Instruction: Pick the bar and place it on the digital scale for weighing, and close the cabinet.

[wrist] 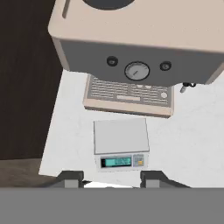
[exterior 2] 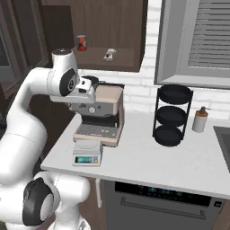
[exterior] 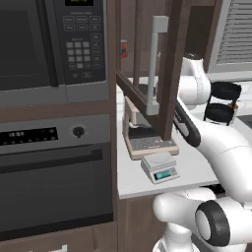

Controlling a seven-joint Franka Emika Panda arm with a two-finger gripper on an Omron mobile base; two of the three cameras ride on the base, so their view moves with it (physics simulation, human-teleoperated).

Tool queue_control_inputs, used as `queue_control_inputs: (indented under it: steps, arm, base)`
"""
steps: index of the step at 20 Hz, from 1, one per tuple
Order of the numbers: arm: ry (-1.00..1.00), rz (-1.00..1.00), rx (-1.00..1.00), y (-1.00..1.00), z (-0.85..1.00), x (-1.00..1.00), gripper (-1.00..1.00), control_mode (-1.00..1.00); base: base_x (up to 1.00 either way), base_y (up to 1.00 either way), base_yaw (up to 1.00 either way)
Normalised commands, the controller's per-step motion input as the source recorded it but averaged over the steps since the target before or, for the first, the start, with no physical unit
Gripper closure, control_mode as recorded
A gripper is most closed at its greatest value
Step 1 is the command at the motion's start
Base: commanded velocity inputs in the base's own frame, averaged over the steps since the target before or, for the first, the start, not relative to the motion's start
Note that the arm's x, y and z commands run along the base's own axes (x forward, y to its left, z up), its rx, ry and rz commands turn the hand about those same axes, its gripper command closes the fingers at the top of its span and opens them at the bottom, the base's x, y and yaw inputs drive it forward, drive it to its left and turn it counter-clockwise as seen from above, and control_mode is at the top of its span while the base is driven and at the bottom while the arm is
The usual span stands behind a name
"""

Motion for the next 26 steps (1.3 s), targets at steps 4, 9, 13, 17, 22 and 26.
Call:
queue_control_inputs:
  steps: [4, 9, 13, 17, 22, 26]
  arm:
    - [-0.03, 0.0, 0.0, 0.0, 0.0, -0.38, -1.0, -1.0]
    - [-0.02, -0.06, 0.0, -0.27, 0.05, -0.66, -1.0, -1.0]
    - [-0.12, -0.01, 0.0, -0.36, 0.54, -0.29, -1.0, -1.0]
    - [-0.21, 0.0, 0.0, -0.21, 0.68, -0.03, -1.0, -1.0]
    - [-0.27, 0.0, 0.0, -0.22, 0.53, 0.0, -1.0, -1.0]
    - [-0.09, 0.0, 0.0, -0.07, 0.52, 0.0, -1.0, -1.0]
  base:
    - [0.0, 0.0, 0.0]
    - [0.0, 0.0, 0.0]
    - [0.0, 0.0, 0.0]
    - [0.0, 0.0, 0.0]
    - [0.0, 0.0, 0.0]
    - [0.0, 0.0, 0.0]
